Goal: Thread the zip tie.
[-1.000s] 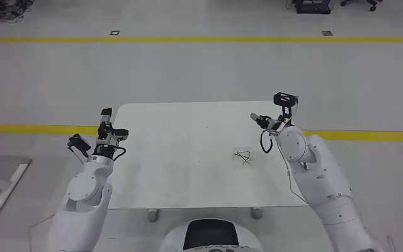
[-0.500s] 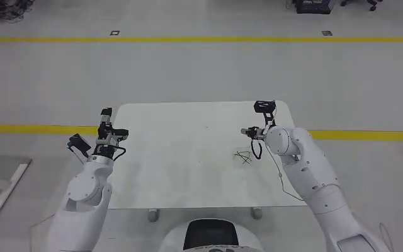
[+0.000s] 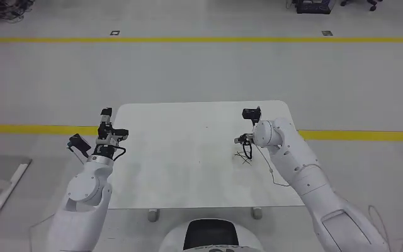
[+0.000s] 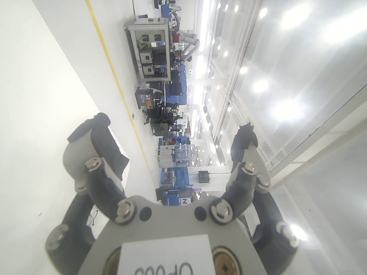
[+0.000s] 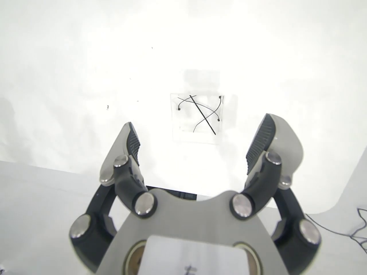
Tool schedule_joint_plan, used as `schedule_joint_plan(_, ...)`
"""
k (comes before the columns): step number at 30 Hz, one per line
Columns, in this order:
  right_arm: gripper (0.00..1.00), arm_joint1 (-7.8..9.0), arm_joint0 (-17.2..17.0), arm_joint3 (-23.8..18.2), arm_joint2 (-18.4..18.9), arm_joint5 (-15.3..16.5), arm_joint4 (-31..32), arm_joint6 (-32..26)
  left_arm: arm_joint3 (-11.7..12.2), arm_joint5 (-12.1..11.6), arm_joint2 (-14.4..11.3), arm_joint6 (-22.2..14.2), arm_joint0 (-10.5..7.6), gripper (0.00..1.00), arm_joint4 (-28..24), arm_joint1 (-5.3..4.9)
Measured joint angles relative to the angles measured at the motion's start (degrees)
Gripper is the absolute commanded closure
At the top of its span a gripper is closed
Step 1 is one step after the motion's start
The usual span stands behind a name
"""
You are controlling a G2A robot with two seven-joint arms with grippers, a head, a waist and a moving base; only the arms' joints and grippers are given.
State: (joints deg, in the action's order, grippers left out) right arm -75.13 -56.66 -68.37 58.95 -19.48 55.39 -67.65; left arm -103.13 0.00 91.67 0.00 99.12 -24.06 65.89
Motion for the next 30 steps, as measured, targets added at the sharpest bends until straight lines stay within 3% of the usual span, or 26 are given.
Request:
schedule_joint_plan(4, 0.0, -1.76, 1.7, 3.7, -0.4, 0.0, -0.1, -1.7, 0.0, 0.0, 0.0, 0.0, 0.0, 0.0, 0.0, 0.0)
schedule_joint_plan(13, 0.0, -1.77, 1.5, 3.4, -0.7, 0.3, 0.3, -1.5, 0.0, 0.0, 0.0, 0.0, 0.0, 0.0, 0.0, 0.0)
schedule_joint_plan(16, 0.0, -1.52, 0.7, 2.4, -3.6, 5.3, 5.7, -0.1, 0.0, 0.0, 0.0, 0.0, 0.0, 0.0, 0.0, 0.0)
schedule_joint_plan(21, 0.0, -1.46, 1.2, 2.3, -6.5, 11.5, 11.0, -5.4, 0.0, 0.0, 0.0, 0.0, 0.0, 0.0, 0.0, 0.0)
schedule_joint_plan(30, 0.0, -1.5, 1.3, 2.4, -6.8, 12.0, 11.3, -5.8, 0.0, 0.0, 0.0, 0.0, 0.0, 0.0, 0.0, 0.0)
